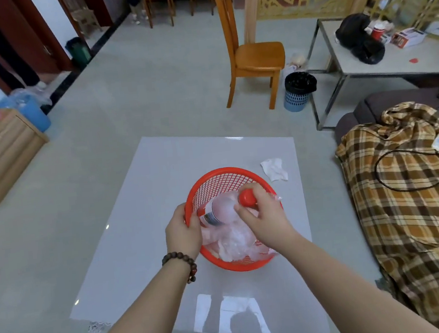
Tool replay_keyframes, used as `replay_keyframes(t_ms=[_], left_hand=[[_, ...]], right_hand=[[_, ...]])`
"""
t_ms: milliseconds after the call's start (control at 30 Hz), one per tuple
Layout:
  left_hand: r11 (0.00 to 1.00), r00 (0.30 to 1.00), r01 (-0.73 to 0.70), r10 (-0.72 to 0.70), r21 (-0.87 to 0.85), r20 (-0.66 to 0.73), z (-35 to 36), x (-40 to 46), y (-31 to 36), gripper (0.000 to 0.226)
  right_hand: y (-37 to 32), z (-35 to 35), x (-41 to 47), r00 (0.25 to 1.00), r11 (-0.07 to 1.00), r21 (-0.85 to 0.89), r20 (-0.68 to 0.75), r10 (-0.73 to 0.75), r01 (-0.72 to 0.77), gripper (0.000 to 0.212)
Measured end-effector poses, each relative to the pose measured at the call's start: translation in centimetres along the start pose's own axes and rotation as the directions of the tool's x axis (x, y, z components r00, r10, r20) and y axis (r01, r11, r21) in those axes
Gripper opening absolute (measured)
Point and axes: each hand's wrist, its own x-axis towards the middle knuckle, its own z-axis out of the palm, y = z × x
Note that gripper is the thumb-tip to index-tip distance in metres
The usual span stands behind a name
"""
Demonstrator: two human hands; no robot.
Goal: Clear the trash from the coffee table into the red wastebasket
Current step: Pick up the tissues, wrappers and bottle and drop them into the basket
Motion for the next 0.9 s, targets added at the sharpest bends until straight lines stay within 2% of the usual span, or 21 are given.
replay_keyframes(t_ms=[200,333,500,700,900], left_hand=[[0.999,0.999,-0.027,0.027,0.021,-0.016,-0.3,-0.9,-0.5,0.019],[0.999,0.999,0.04,-0.04,-0.001,-0.03,1.0,-1.6,0.4,0.022],[0.999,0.997,0.05,-0.049,0.013,-0.056,4.3,-3.0,2.1,0.021],[0.993,0.976,0.105,-0.092,0.053,-0.199,10.7,-5.6,4.3,0.016],[0.968,0.885,0.246,-0.2,0.057,-0.419,17.2,-12.1,7.6,0.023]], right_hand=[[2.0,-0.2,-1.1,0.99,0.974,-0.184,0.029,0.139,-0.132,0.016],[3.1,-2.2,-2.2,0.995,0.963,-0.248,-0.015,0.101,-0.102,0.038],[5.5,-6.9,-2.9,0.998,0.961,-0.266,-0.029,0.064,-0.07,0.047],[11.3,-16.0,-3.3,0.998,0.971,-0.233,-0.012,0.056,-0.057,0.055],[18.7,-27.6,-4.3,0.99,0.962,-0.271,0.124,0.062,-0.026,0.056]])
